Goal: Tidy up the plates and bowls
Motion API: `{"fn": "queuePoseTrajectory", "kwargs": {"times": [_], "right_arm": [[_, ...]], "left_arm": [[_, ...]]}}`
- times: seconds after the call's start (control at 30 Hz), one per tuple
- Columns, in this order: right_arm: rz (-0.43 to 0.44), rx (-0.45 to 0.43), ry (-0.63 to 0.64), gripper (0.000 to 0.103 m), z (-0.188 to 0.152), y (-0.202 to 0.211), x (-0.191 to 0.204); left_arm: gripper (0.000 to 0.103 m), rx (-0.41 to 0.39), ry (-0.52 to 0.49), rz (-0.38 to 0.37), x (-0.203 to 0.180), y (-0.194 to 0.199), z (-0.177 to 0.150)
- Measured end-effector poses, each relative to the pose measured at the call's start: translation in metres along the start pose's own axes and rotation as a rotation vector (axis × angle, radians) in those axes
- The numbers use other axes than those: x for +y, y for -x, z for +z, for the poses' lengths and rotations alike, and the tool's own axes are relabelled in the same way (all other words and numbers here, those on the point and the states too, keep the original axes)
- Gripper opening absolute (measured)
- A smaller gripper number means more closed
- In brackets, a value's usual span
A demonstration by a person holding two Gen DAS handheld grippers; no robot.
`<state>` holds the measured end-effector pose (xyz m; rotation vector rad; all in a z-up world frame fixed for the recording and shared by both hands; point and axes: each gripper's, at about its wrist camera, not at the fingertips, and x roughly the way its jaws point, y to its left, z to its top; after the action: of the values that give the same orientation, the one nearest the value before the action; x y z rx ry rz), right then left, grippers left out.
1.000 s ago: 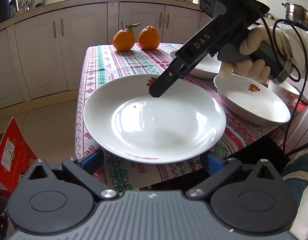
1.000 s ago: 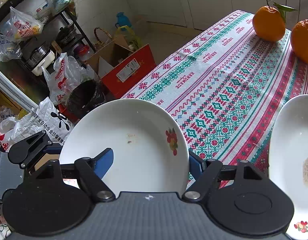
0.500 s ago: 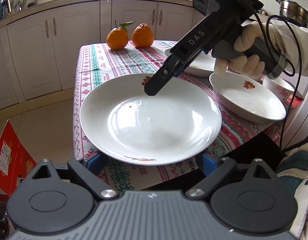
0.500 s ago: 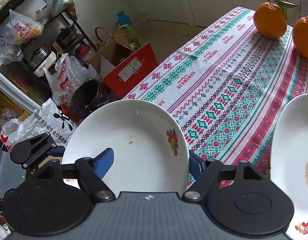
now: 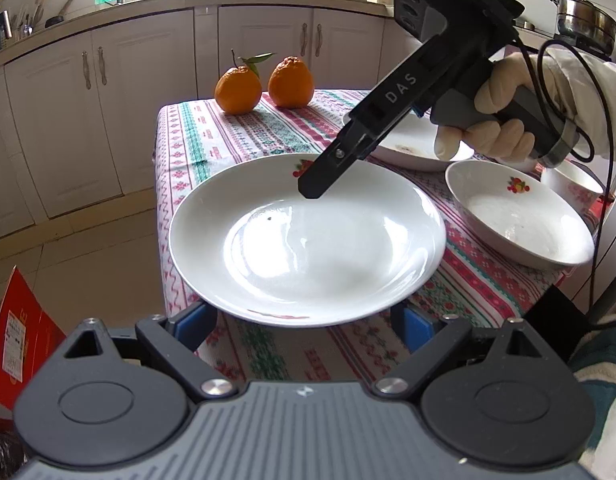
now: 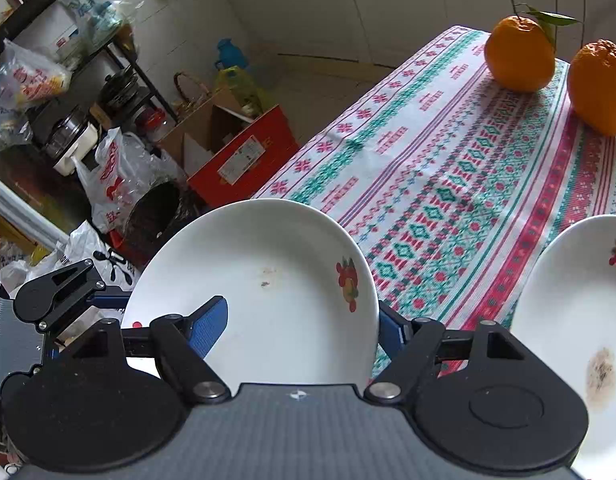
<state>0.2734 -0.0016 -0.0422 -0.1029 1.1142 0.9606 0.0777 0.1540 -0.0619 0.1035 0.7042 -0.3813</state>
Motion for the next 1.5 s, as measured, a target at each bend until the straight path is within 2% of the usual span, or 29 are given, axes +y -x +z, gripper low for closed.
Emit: {"fn": "queuePoseTrajectory", "kwargs": {"times": [0.63, 1.27, 1.5], "right_arm": [[-0.048, -0.065, -0.029, 0.082, 0.022, 0.0, -0.033], [-0.049, -0.081, -0.027, 0.083, 0.022, -0.004, -0.038], [-0.047, -0.083, -0.018, 0.086, 0.013, 0.006, -0.035]], "left_arm": [[0.093, 0.012, -0.049, -0.016, 0.016, -0.04, 0.028], [0.093, 0.004, -0.054, 0.007, 0.018, -0.045, 0.029], [0.094, 0.0, -0.049, 0.035, 0.014, -0.032, 0.023]]}}
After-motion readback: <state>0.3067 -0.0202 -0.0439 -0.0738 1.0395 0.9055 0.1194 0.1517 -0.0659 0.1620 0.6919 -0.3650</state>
